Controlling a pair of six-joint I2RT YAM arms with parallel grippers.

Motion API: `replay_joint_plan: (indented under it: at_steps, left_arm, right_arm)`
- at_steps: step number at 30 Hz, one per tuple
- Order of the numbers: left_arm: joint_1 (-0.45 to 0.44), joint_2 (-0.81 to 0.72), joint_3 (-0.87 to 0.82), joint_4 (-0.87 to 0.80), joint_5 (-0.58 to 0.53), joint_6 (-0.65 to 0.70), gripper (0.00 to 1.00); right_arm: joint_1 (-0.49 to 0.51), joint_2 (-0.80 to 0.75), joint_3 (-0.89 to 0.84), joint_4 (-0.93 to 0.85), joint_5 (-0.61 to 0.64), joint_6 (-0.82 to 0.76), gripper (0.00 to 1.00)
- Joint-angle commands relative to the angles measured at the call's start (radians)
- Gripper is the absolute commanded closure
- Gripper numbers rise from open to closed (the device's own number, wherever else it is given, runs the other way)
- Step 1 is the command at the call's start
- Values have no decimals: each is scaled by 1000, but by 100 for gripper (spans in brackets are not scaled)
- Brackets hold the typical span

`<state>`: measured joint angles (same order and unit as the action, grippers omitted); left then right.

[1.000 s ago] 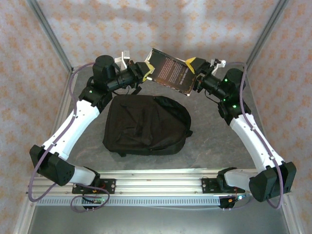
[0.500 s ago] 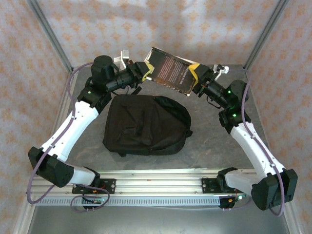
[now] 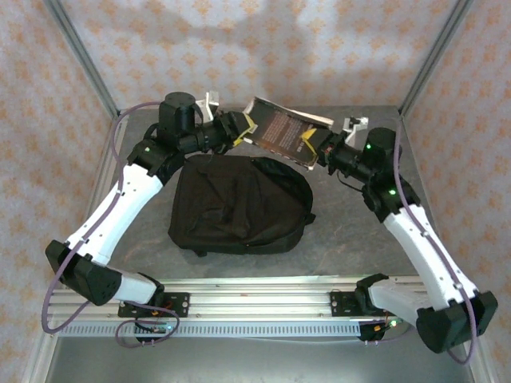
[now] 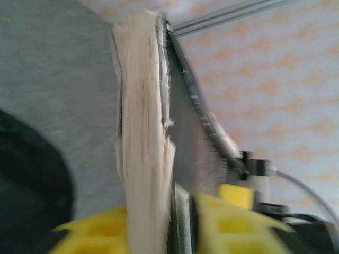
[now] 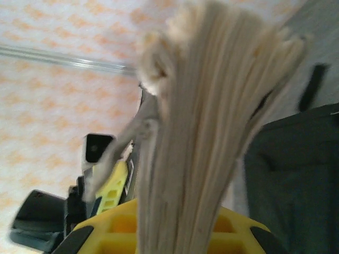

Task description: Pack the student bag

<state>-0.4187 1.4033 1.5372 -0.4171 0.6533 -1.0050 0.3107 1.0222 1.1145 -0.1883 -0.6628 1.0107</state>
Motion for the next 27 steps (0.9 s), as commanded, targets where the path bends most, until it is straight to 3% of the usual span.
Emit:
replay_joint_plan:
  at_steps: [1,7,13,16,21,24,27]
  left_arm:
    - [-29,25,116,-307,-146,206,53]
    - [-191,178,285,-676,-411,383,39]
    - [-360,379,458,-879,-635,437,36]
    - [-370,463,504,-981,-732,429,35]
    - [-366,458,386,-976,-850,431,32]
    - [-355,453,313,-941,-857,432,32]
    - [-338,450,255,-869,-789,435,32]
  right_arm:
    - [-17,-71,124,-460,351,-251,100]
    - [-17,-157,99,-713,619,-324,100]
    - [-18,-162,77,-815,730,-396,100]
    - [-19,-164,49,-804,713,-409,100]
    - [-19,-166,13,-766,666,-411,100]
    - [-19,-165,0,-742,642,-411,100]
    - [-19,-160,-10,-725,619,-411,100]
